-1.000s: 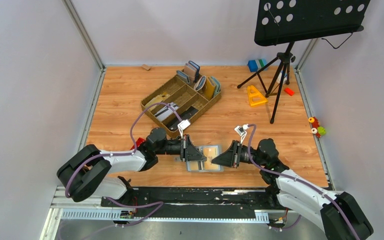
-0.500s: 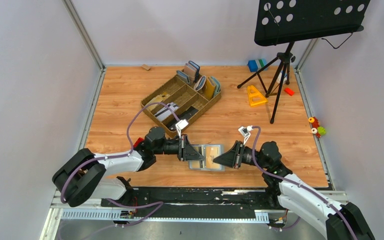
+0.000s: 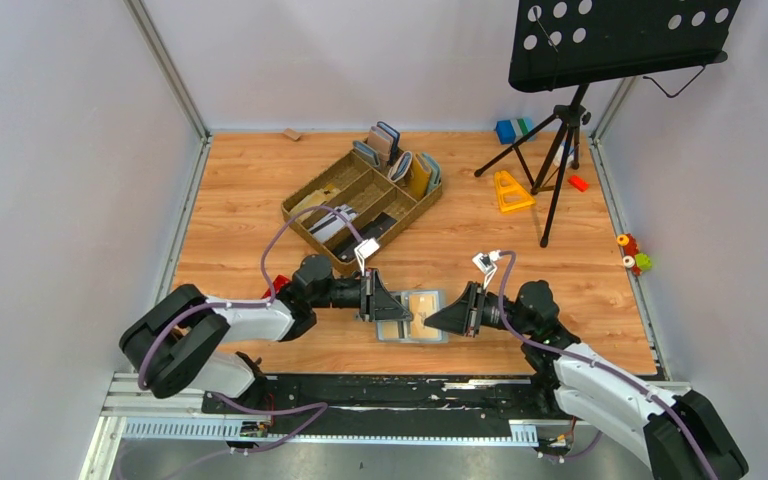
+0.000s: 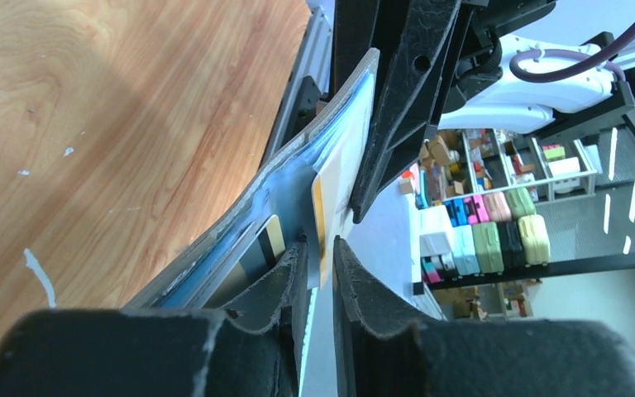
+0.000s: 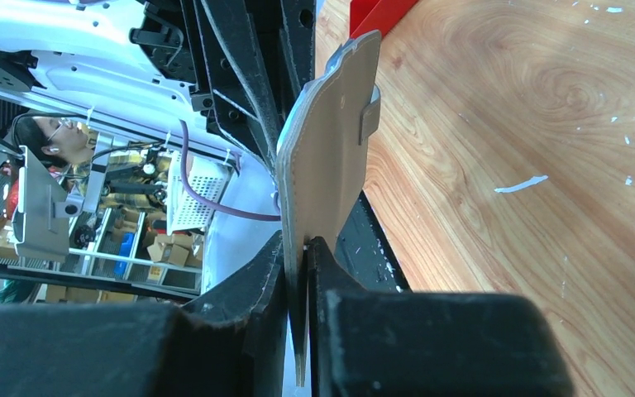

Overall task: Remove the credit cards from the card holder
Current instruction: Remove the credit card from the card holder.

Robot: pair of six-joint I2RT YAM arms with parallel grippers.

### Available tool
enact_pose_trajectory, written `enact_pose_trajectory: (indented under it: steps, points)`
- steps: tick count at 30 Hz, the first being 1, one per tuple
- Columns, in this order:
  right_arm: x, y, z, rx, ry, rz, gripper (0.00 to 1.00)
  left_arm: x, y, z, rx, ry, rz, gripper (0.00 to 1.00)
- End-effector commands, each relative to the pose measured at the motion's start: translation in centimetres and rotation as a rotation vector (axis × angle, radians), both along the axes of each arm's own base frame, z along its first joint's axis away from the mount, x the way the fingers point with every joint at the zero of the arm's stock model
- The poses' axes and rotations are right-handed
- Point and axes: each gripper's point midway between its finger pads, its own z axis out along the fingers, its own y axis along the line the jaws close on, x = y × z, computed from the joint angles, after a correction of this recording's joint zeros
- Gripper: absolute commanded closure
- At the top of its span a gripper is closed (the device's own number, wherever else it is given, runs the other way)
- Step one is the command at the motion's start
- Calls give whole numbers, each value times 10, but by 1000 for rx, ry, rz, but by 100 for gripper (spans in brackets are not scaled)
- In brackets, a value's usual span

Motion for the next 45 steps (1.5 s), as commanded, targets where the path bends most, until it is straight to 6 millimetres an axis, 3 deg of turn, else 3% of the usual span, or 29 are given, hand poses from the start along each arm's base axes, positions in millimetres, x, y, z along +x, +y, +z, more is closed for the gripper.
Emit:
enact_pose_trajectory:
  steps: [1, 7, 10, 17, 22, 29, 45]
  points:
    - [-3, 3, 24, 75, -80, 37, 95, -5, -7, 17, -104, -22, -37, 77]
    - [-3, 3, 25, 77, -79, 41, 93, -7, -6, 19, -132, -13, -41, 88]
    - [-3, 3, 24, 76, -74, 37, 83, -7, -5, 21, -133, -18, -38, 99]
    - [0, -1, 21, 70, -74, -7, 70, -8, -2, 10, -83, -15, -28, 100]
    - [1, -2, 19, 56, -68, -21, 84, -7, 2, 7, -64, -15, -19, 100]
    - [3, -5, 13, 46, -57, -55, 97, -6, 10, 8, -53, -33, 2, 100]
    - [7, -4, 16, 51, -57, -53, 100, -6, 13, 6, -31, -47, 10, 100]
